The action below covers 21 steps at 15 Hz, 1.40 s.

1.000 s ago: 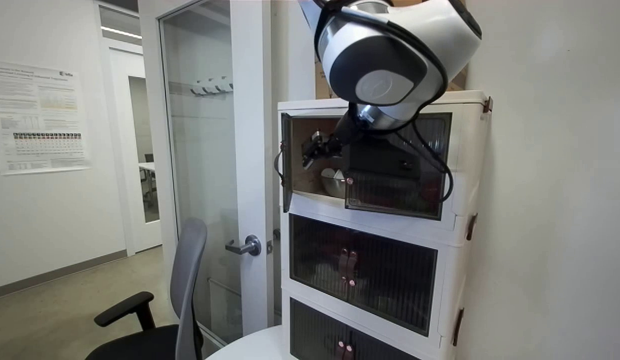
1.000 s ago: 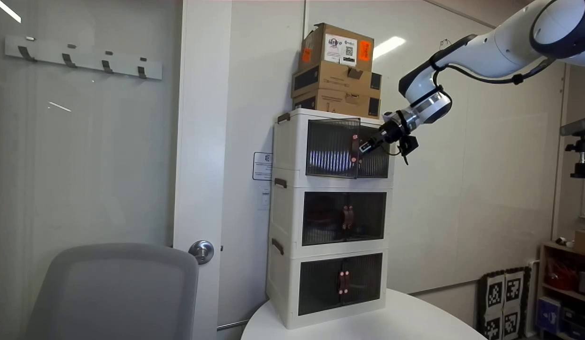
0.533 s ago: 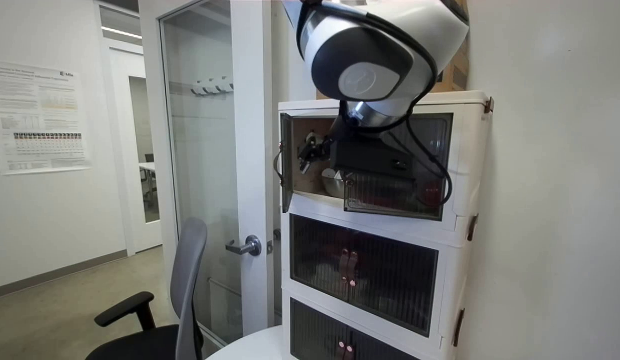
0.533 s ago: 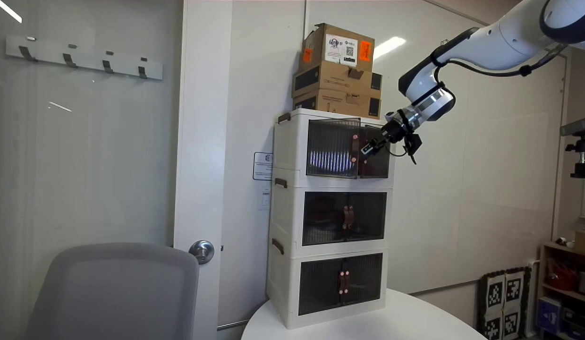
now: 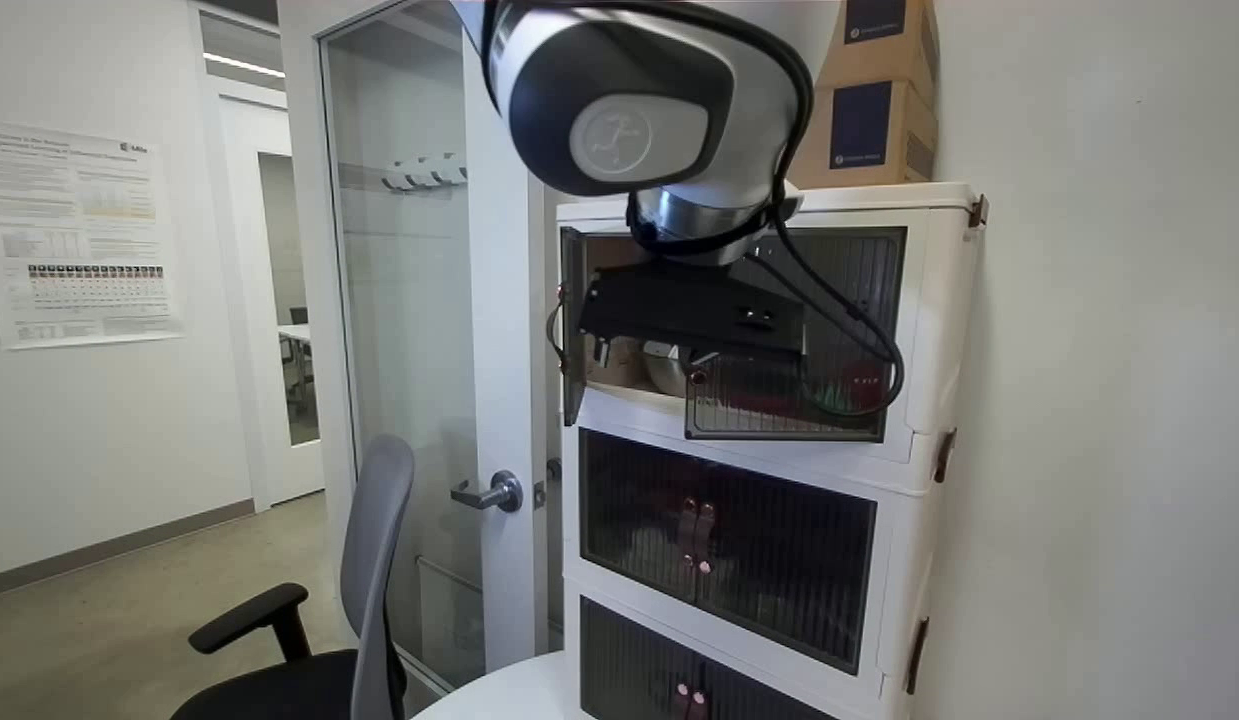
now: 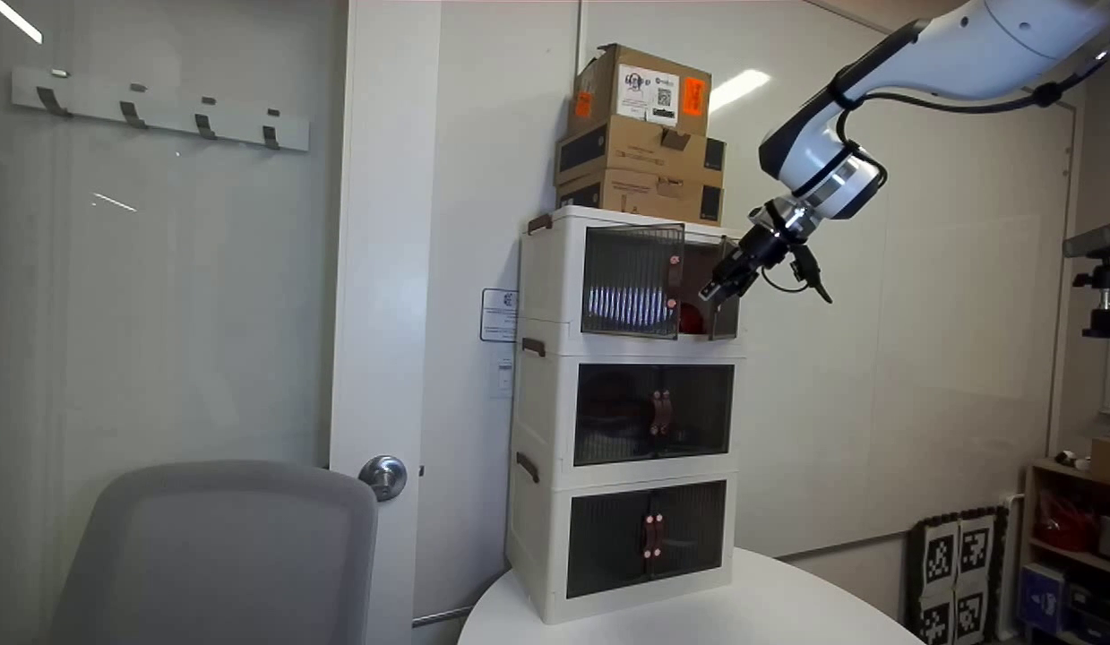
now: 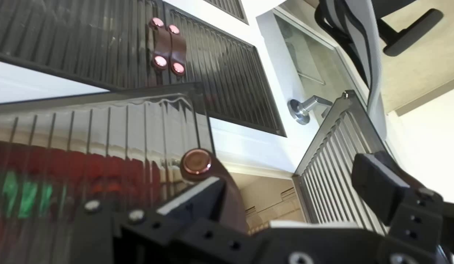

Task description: Open the top left and right cabinet doors, respectively

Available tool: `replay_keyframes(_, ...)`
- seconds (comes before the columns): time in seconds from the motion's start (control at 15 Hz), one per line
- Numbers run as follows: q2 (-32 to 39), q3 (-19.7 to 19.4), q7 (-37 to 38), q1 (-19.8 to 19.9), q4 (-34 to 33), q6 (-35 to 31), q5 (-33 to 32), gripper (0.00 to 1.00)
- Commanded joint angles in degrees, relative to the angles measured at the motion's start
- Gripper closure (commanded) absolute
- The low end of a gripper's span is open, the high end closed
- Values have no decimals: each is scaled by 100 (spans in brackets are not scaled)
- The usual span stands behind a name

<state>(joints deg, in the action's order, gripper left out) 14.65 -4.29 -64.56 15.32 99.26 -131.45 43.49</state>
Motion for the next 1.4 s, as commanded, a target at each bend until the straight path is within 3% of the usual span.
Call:
replay_keyframes(0.0, -816, -62, 570, -343, 1213, -1069, -426, 0)
replay_keyframes(0.47, -1322, -59, 1566, -704, 2515, -4530, -1590, 0)
replay_keyframes(0.73, -1104, -455, 2294, -781, 2988, -6302, -2365, 0)
replay_keyframes(0.8, -1034, -459, 2886, -551, 3071, -6638, -2969, 0)
replay_keyframes(0.87, -963, -764, 1895, -913, 3019, -6916, -1852, 0)
replay_keyframes(1.07, -798, -1410, 683, -1410, 3056, -7405, -349, 0)
replay_keyframes(1.33, -713, -2236, -1215, -2366, 3178, -7038, 1596, 0)
